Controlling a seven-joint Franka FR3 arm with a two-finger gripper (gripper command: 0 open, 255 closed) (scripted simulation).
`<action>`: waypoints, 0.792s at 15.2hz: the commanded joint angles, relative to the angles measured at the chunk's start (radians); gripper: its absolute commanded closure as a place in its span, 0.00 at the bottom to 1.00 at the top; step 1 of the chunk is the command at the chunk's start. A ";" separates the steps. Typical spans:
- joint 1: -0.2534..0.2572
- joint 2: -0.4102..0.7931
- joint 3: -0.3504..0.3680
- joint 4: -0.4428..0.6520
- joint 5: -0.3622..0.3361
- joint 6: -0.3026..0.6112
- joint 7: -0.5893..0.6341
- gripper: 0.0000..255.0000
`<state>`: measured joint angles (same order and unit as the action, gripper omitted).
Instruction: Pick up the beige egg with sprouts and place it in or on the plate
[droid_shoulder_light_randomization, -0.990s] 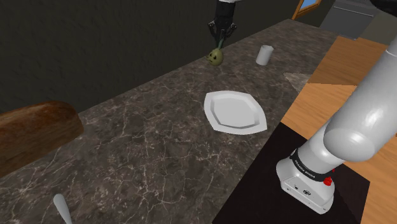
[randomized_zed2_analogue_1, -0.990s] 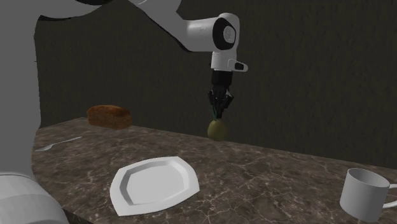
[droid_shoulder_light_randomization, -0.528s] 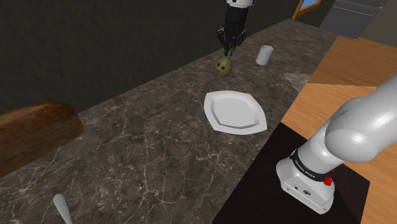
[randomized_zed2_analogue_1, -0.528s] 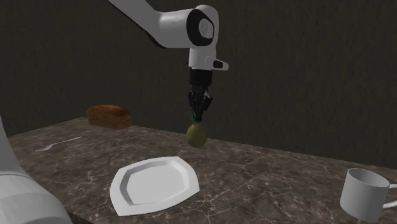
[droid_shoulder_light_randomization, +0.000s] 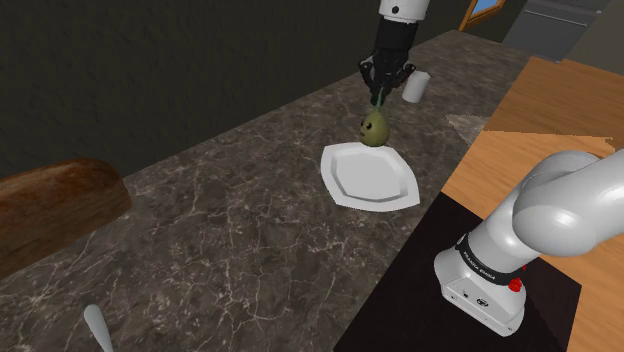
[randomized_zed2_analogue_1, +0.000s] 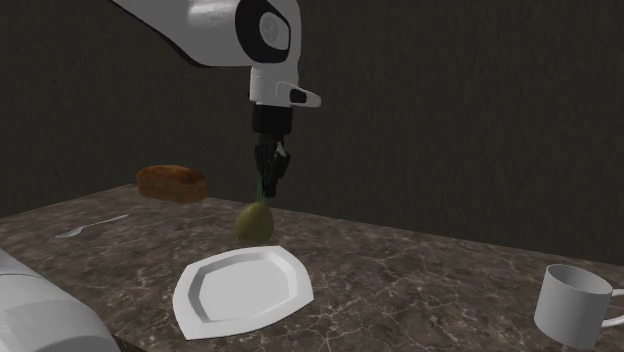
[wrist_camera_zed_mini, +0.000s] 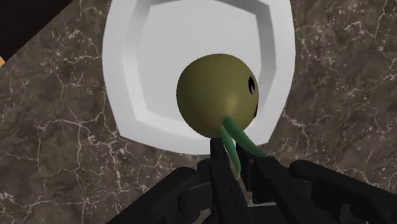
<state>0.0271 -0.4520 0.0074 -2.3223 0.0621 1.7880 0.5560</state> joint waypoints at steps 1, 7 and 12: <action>0.010 -0.076 0.016 -0.053 0.010 -0.021 0.023 1.00; 0.026 -0.174 0.041 -0.158 0.030 -0.012 0.052 1.00; 0.027 -0.164 0.043 -0.219 0.033 0.059 0.048 1.00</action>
<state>0.0537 -0.6175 0.0502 -2.5278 0.0943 1.8305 0.6048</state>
